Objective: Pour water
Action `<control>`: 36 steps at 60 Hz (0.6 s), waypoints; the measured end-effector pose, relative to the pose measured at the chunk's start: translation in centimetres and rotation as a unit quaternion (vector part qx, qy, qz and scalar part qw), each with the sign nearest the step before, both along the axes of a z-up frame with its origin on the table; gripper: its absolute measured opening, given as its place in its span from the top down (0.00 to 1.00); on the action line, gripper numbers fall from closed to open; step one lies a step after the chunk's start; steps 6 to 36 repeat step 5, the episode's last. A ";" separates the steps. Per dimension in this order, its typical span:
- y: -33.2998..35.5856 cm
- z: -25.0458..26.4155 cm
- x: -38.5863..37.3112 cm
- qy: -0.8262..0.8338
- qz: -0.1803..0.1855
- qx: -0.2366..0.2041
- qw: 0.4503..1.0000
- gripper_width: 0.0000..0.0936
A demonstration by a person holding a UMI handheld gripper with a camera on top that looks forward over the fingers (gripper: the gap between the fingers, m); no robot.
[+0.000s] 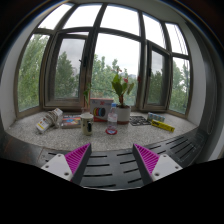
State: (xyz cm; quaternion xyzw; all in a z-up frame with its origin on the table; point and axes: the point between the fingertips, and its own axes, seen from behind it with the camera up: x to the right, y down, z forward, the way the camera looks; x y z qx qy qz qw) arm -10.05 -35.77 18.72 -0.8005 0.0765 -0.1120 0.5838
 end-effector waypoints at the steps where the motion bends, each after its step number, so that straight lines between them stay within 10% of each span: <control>1: -0.2 0.1 0.0 -0.001 -0.001 0.000 1.000 0.09; 36: -0.7 0.0 -0.1 -0.002 -0.001 -0.003 1.000 0.09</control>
